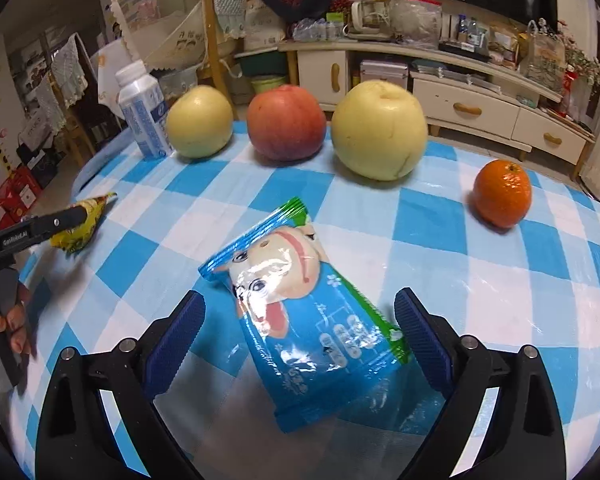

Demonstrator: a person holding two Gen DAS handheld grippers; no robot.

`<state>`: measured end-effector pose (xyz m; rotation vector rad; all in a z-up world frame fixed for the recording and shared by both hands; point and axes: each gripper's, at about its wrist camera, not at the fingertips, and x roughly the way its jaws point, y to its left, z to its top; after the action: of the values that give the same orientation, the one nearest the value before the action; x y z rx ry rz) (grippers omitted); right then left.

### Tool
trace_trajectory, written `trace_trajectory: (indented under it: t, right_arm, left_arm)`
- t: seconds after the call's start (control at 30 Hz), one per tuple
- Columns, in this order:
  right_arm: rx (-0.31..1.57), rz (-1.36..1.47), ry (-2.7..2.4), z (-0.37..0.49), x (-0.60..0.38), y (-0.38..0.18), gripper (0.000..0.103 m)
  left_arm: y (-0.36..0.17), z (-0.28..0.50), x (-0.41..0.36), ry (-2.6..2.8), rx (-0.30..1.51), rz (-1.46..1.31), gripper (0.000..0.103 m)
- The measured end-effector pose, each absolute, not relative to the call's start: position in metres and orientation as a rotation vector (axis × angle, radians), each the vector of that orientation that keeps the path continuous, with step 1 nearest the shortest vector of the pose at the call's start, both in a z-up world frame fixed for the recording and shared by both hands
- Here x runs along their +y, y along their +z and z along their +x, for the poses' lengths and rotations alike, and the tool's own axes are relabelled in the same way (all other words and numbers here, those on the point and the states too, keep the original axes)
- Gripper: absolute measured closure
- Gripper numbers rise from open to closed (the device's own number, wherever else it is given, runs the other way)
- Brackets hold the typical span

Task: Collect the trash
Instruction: 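Grasp the yellow-green chip bag with left tool while right tool grasps the blue cartoon pack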

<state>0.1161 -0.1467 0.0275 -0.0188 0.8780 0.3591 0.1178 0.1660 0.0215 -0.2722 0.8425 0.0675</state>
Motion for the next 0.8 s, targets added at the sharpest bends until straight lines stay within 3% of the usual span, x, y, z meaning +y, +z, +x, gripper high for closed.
trace_trajectory:
  t: [0.2,0.3,0.43,0.57,0.8]
  right_arm:
    - [0.897,-0.071,0.328,0.116,-0.138,0.024,0.010]
    - [0.895,-0.090,0.310,0.116,-0.135,0.024,0.032]
    - [0.896,-0.086,0.313,0.115,-0.135,0.023,0.037]
    - [0.886,-0.110,0.316,0.111,-0.130,0.024,0.050]
    - [0.877,-0.084,0.328,0.107,-0.131,0.026,0.058]
  left_arm:
    - [0.018,0.122,0.166,0.066,0.852,-0.260,0.042]
    - [0.017,0.122,0.165,0.071,0.849,-0.259,0.043]
    - [0.018,0.120,0.164,0.067,0.842,-0.253,0.046]
    - [0.019,0.116,0.163,0.060,0.839,-0.241,0.049]
    - [0.022,0.110,0.164,0.047,0.832,-0.252,0.053]
